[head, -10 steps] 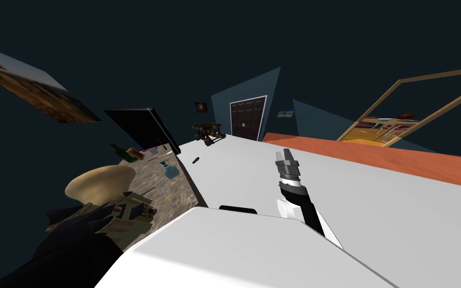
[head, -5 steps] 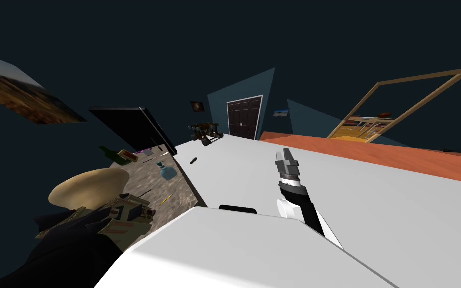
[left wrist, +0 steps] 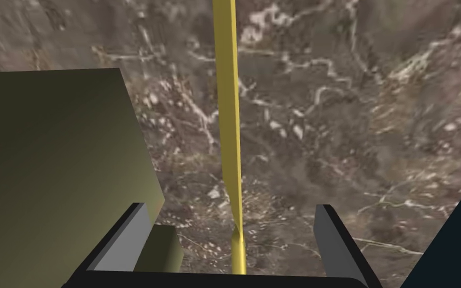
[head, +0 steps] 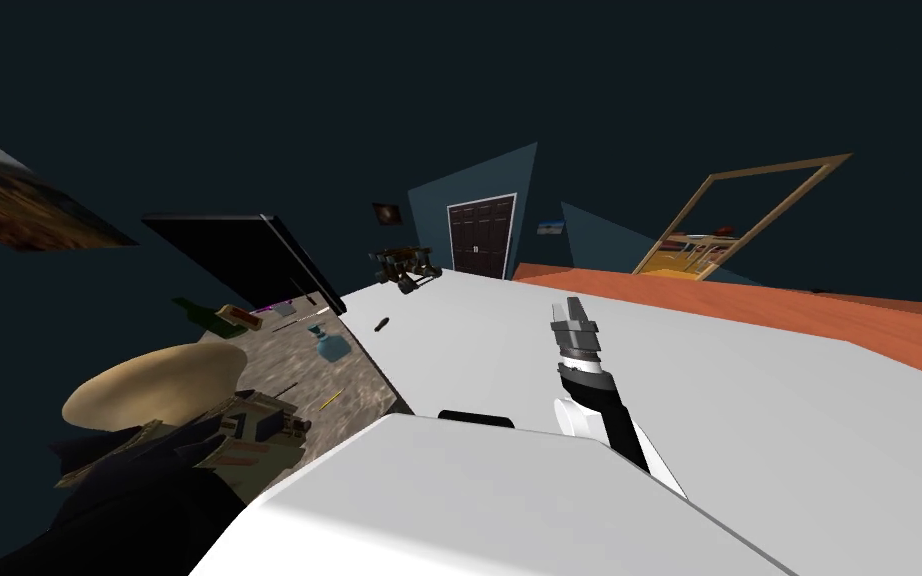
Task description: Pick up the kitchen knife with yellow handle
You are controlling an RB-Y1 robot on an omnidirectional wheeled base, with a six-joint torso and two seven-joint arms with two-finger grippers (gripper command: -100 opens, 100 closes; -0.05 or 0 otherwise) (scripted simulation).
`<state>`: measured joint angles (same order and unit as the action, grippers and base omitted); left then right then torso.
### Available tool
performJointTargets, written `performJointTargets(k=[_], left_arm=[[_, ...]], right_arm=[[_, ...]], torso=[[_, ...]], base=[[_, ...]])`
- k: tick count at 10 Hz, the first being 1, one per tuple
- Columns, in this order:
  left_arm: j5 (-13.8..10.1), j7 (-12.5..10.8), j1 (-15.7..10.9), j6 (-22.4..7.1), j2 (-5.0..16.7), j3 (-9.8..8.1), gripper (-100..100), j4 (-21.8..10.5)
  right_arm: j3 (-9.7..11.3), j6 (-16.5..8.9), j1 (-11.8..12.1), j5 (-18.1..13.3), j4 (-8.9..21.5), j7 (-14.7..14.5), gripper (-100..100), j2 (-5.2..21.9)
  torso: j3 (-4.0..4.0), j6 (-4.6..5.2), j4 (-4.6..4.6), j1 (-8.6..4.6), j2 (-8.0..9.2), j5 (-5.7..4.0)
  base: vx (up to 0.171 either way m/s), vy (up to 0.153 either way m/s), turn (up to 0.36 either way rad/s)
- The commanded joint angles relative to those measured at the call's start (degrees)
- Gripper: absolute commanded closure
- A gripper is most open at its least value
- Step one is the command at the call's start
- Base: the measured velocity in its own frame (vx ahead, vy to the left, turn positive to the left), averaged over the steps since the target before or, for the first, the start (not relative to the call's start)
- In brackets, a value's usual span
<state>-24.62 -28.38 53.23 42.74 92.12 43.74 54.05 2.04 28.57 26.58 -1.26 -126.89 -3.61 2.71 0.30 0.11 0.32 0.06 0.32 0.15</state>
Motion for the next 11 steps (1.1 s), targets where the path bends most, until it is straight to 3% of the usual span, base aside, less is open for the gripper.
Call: performJointTargets(k=[1, 8, 9, 10, 11], left_arm=[[2.0, -2.7, 0.2, -1.7, -0.5, -1.54, -100, 0.5], [8.9, -11.7, 1.1, -7.2, -1.9, -7.16, -100, 2.8], [8.2, -10.7, 1.2, -6.8, -1.6, -6.7, -100, 2.8], [8.3, -11.0, 1.2, -7.0, -1.6, -6.81, 100, 2.8], [8.2, -10.9, 1.2, -7.0, -1.7, -6.79, 100, 2.8]], right_arm=[[0.0, 0.0, 0.0, 0.0, 0.0, 0.0, 0, 0.0], [0.0, 0.0, 0.0, 0.0, 0.0, 0.0, 0, 0.0], [0.0, 0.0, 0.0, 0.0, 0.0, 0.0, 0, 0.0], [0.0, 0.0, 0.0, 0.0, 0.0, 0.0, 0, 0.0], [0.0, 0.0, 0.0, 0.0, 0.0, 0.0, 0, 0.0]], torso=[[0.0, 0.0, 0.0, 0.0, 0.0, 0.0], [-0.05, 0.19, 0.04, 0.16, -0.15, 0.23], [-0.05, 0.21, 0.04, 0.14, -0.14, 0.24], [-0.12, 0.17, 0.02, 0.15, -0.29, 0.24], [-0.2, 0.18, -0.02, 0.17, -0.42, 0.25]], base=[[-0.134, -0.01, -0.221], [-0.1, -0.003, -0.135], [-0.046, -0.005, -0.029], [-0.008, -0.001, 0.006], [-0.002, -0.002, -0.012]])
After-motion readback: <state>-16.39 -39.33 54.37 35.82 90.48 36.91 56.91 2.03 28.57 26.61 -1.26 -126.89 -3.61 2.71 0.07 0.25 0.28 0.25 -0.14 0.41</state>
